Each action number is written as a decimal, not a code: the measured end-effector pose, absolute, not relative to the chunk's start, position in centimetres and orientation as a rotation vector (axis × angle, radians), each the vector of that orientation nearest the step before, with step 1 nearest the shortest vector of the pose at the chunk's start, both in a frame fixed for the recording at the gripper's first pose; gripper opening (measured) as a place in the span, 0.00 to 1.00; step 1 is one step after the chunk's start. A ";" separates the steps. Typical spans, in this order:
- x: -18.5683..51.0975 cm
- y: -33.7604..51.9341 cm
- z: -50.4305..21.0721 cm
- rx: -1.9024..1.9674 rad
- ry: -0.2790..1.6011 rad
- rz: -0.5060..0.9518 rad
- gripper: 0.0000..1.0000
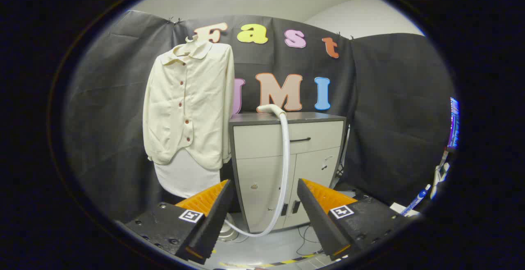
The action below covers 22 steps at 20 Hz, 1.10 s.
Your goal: Iron the clothes twice with a garment steamer, once on the left side and once on the right side.
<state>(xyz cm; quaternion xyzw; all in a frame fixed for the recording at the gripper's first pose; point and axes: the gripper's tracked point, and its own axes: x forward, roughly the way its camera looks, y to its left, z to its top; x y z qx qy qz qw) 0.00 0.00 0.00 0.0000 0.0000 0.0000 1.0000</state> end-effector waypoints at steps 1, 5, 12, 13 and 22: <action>0.1 -0.1 0.1 -0.001 -0.001 0.001 0.97; 0.1 -0.3 0.3 -0.011 -0.004 -0.005 0.97; 0.0 -0.8 0.5 -0.006 -0.007 -0.010 0.96; 0.1 -0.8 0.6 -0.006 -0.006 -0.010 0.96; 0.4 -1.4 1.4 0.005 -0.016 0.020 0.96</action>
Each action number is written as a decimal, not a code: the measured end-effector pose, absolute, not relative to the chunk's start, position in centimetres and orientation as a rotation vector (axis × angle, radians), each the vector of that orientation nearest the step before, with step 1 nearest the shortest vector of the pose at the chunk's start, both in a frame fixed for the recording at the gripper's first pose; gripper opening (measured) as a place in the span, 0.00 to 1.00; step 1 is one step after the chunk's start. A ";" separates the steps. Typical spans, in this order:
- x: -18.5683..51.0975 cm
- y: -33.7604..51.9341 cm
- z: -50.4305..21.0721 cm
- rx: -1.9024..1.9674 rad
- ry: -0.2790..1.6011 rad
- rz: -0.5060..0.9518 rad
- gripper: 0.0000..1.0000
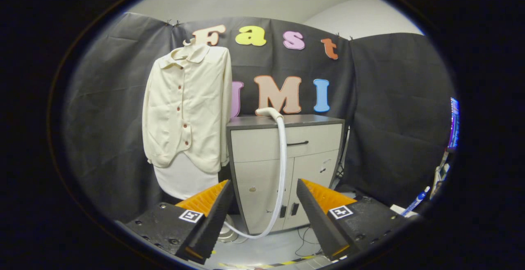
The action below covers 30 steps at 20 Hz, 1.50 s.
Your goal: Iron the clothes twice with a garment steamer, once on the left side and once on the right side.
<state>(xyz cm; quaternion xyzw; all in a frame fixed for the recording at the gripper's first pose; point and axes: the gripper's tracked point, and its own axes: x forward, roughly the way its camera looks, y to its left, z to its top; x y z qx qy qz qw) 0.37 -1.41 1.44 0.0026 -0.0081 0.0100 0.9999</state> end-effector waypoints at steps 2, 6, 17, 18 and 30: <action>1.1 -1.9 1.8 0.008 -0.016 0.039 0.96; 3.6 -2.9 2.9 0.004 -0.033 0.087 0.96; 16.7 -3.0 9.5 -0.028 -0.082 0.057 0.96; 18.3 -2.6 10.3 -0.028 -0.079 0.054 0.96; 38.2 -1.9 16.2 0.046 0.070 0.076 0.94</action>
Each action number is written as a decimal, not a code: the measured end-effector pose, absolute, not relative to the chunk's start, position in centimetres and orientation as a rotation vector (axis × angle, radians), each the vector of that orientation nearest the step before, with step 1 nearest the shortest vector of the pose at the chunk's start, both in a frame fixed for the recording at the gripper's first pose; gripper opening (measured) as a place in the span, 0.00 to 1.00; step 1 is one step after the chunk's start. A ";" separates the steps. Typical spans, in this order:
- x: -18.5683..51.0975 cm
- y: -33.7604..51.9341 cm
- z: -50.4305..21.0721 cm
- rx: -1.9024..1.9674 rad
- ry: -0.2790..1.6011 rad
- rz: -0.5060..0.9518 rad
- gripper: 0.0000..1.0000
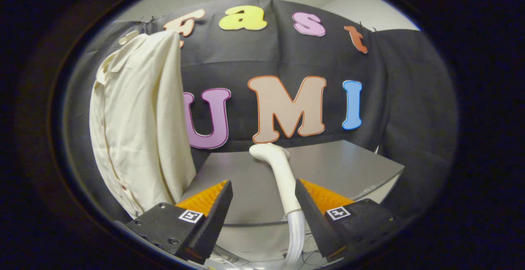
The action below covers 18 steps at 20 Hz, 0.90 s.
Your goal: Iron the clothes twice with a garment steamer, once on the left side and once on the right side.
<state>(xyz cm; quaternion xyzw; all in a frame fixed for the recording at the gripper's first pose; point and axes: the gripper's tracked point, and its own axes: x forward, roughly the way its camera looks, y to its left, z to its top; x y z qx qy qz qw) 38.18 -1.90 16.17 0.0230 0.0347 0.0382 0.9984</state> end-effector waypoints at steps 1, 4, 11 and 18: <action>39.8 -2.3 16.3 0.067 0.098 0.072 0.94; 44.0 -3.8 16.3 0.102 0.157 0.049 0.94; 49.2 -3.0 14.5 0.050 0.334 0.108 0.79; 50.0 -2.7 14.3 -0.004 0.433 0.104 0.60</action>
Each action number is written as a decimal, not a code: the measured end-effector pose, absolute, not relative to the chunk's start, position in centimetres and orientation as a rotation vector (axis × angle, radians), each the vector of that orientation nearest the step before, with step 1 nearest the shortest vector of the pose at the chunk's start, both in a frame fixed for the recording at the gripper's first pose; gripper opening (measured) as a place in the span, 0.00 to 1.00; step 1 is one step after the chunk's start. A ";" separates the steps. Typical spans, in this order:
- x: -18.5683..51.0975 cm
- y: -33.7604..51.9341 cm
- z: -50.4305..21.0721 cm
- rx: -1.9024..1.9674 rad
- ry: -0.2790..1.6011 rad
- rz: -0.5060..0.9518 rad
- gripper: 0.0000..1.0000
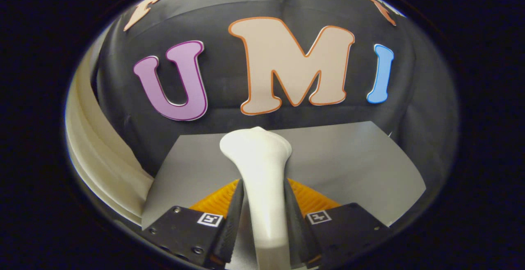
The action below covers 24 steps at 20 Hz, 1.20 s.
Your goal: Iron the clothes twice with a garment steamer, once on the left side and once on the right side.
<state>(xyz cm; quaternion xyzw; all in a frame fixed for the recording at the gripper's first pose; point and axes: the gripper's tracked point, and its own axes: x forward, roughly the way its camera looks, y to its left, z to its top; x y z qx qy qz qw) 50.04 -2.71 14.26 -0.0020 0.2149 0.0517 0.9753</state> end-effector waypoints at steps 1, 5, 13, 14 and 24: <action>50.6 -2.5 13.9 -0.001 0.452 0.114 0.59; 50.8 -2.1 13.4 -0.046 0.492 0.129 0.55; 50.5 -3.4 14.2 0.045 0.482 0.079 0.41; 50.0 -3.5 15.0 0.056 0.462 0.073 0.40; 38.6 0.4 13.4 0.056 0.356 0.109 0.35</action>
